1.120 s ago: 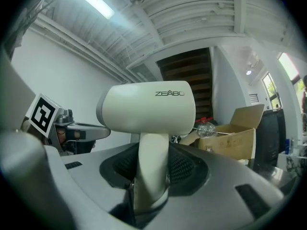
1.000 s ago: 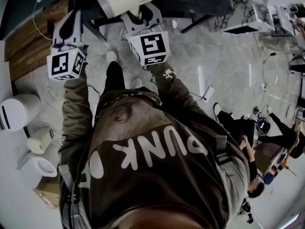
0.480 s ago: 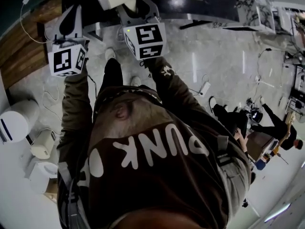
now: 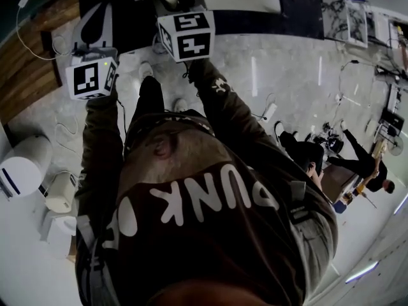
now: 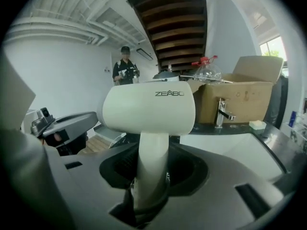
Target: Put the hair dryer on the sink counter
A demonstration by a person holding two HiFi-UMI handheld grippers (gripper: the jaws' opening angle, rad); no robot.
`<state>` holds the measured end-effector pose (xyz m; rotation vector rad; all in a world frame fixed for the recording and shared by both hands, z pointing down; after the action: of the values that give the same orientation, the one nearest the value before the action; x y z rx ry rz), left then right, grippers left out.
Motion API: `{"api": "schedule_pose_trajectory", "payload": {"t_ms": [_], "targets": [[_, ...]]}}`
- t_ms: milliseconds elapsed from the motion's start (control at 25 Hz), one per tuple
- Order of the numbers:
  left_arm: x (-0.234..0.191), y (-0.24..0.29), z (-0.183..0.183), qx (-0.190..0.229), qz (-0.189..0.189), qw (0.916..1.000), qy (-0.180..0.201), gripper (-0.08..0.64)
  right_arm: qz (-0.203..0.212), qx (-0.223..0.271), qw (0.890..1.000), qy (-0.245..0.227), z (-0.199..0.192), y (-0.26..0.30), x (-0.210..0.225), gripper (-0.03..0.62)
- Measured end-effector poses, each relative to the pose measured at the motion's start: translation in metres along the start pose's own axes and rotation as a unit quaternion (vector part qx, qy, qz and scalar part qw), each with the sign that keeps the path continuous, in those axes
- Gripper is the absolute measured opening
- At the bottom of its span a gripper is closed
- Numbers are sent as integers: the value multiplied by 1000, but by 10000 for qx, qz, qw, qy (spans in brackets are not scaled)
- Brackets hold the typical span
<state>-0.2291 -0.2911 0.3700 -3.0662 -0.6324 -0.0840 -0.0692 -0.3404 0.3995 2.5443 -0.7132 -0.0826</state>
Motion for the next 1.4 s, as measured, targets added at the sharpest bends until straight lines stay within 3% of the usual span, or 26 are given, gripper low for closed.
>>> {"api": "schedule_pose_trajectory", "payload": {"t_ms": [400, 800, 1040, 1400], "targets": [[-45, 37, -21, -134, -103, 9996, -221, -6, -20, -962, 9951, 211, -3, 81, 2, 161], [-58, 59, -26, -106, -256, 9991, -326, -6, -55, -1718, 9847, 287, -14, 131, 4, 161], [-69, 60, -27, -81, -237, 9990, -377, -6, -207, -2354, 9712, 294, -27, 142, 0, 163], [-75, 57, -29, -35, -198, 9990, -405, -6, -239, -2541, 9664, 316, -38, 155, 0, 170]]}}
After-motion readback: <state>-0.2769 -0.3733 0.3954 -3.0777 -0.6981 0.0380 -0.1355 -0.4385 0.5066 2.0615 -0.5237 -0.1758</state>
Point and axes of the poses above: the fingertips, and each gripper's own axes: y forward along the fingers, x to its right, z out of its top, the point moved 6 cm from there along -y, backward along the fingers, and after that the axes turned 2 degrees about -z, right-handed, at the moved point
